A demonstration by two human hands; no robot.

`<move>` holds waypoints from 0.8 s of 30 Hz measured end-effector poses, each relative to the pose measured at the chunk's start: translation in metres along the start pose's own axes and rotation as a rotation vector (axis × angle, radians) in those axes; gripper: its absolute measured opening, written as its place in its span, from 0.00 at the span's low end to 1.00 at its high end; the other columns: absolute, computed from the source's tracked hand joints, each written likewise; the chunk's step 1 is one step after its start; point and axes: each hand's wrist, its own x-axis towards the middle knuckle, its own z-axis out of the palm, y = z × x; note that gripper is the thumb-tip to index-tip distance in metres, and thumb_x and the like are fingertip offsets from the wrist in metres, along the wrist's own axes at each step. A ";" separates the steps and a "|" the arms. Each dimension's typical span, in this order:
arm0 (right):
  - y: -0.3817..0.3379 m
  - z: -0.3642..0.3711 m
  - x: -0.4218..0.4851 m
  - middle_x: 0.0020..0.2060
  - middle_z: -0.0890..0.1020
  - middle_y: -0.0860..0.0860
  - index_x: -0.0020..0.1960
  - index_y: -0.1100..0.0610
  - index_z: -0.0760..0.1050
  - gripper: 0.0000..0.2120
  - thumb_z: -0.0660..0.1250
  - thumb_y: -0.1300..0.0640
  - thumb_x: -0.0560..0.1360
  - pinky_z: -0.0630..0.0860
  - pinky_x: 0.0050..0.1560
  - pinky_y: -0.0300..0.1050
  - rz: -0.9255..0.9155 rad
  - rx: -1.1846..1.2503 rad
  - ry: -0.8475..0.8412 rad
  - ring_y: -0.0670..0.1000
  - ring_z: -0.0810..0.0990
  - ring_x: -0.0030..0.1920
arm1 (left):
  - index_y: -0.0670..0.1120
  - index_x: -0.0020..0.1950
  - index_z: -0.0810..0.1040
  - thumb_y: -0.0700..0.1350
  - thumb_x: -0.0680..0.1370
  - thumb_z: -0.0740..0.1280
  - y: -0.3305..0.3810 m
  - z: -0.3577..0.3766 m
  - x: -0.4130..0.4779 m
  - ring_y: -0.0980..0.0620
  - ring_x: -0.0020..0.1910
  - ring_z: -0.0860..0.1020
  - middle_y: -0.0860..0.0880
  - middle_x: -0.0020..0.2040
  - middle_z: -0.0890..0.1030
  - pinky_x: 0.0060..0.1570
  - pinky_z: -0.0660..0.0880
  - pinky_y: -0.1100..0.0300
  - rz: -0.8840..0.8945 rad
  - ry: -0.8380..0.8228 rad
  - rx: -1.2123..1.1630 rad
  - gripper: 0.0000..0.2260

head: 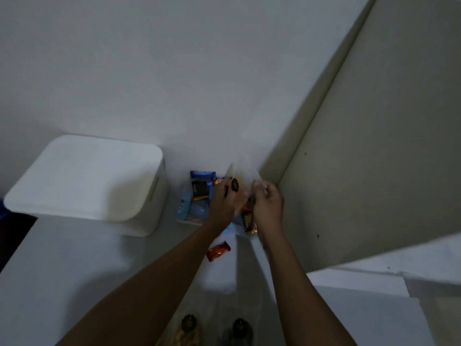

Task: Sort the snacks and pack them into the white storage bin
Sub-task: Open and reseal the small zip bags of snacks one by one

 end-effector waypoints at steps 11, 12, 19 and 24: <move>-0.089 0.001 -0.085 0.35 0.82 0.50 0.47 0.60 0.80 0.08 0.67 0.56 0.79 0.76 0.42 0.44 -0.256 0.042 -0.178 0.47 0.79 0.38 | 0.44 0.52 0.82 0.39 0.75 0.72 0.110 -0.080 -0.075 0.50 0.40 0.84 0.46 0.43 0.85 0.40 0.80 0.56 0.097 -0.069 -0.365 0.06; -0.097 0.004 -0.093 0.35 0.81 0.49 0.47 0.60 0.79 0.07 0.67 0.57 0.79 0.77 0.41 0.42 -0.270 0.073 -0.177 0.46 0.79 0.37 | 0.45 0.50 0.82 0.39 0.74 0.72 0.118 -0.087 -0.078 0.48 0.41 0.84 0.45 0.43 0.85 0.42 0.80 0.54 0.112 -0.082 -0.362 0.05; -0.139 0.037 -0.138 0.34 0.82 0.50 0.46 0.58 0.78 0.06 0.66 0.57 0.80 0.80 0.44 0.44 -0.357 0.206 -0.151 0.48 0.81 0.38 | 0.42 0.46 0.83 0.39 0.74 0.71 0.163 -0.132 -0.099 0.50 0.37 0.81 0.46 0.41 0.85 0.37 0.79 0.60 0.129 -0.194 -0.459 0.02; -0.146 0.062 -0.161 0.35 0.81 0.51 0.43 0.56 0.77 0.08 0.64 0.59 0.81 0.81 0.50 0.52 -0.388 0.284 -0.089 0.52 0.82 0.40 | 0.43 0.46 0.82 0.41 0.76 0.71 0.175 -0.156 -0.110 0.50 0.37 0.79 0.46 0.42 0.84 0.40 0.76 0.60 0.202 -0.184 -0.438 0.02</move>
